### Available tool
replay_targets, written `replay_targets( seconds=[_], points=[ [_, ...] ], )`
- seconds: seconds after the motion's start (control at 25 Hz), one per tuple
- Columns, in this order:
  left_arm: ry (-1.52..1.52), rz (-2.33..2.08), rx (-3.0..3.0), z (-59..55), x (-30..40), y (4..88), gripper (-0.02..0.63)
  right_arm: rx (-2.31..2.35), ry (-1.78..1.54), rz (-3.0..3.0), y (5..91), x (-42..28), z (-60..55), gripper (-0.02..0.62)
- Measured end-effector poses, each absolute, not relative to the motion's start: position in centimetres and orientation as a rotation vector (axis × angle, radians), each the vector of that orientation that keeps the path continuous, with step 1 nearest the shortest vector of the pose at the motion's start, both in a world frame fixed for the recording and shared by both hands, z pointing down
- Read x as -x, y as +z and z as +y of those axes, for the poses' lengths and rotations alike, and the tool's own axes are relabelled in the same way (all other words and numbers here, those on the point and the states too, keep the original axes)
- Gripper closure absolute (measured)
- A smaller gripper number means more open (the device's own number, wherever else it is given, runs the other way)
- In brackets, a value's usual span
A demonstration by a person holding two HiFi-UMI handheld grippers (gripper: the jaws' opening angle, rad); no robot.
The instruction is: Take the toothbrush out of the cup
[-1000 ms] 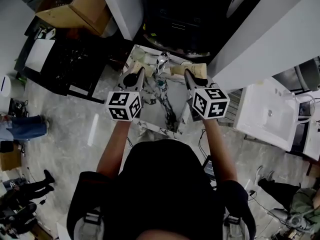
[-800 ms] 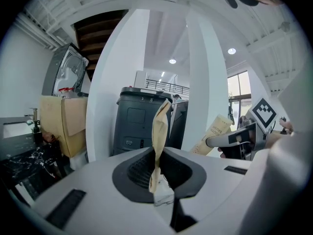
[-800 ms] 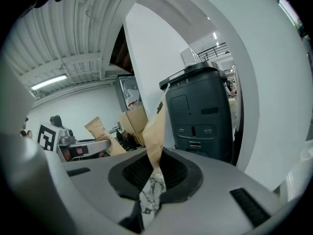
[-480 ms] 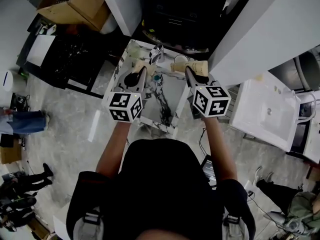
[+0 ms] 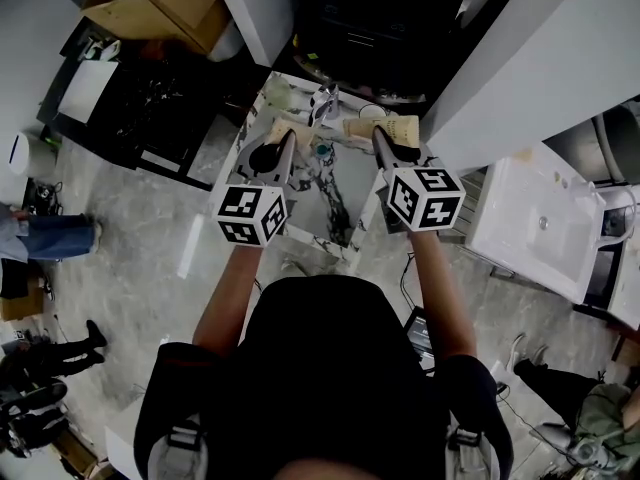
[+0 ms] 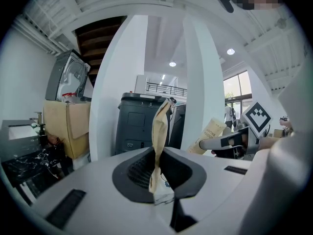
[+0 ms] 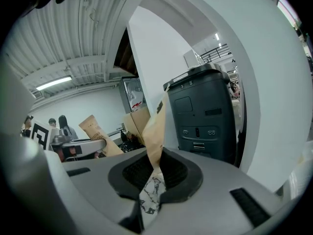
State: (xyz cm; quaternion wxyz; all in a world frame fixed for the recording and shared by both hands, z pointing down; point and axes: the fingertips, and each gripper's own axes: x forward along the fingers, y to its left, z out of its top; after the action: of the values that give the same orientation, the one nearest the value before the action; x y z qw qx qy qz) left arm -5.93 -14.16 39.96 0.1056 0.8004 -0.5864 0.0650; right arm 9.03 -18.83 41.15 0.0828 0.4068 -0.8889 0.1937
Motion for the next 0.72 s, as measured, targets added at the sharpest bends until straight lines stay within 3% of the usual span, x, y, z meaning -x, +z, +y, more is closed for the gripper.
replay_targets(
  seconds=[0.72],
  points=[
    [0.121,-1.667,-2.431,-7.7,14.1,38.2,0.566,-1.245,0.487,-2.638,39.3,0.6,-11.7,0.54]
  ],
)
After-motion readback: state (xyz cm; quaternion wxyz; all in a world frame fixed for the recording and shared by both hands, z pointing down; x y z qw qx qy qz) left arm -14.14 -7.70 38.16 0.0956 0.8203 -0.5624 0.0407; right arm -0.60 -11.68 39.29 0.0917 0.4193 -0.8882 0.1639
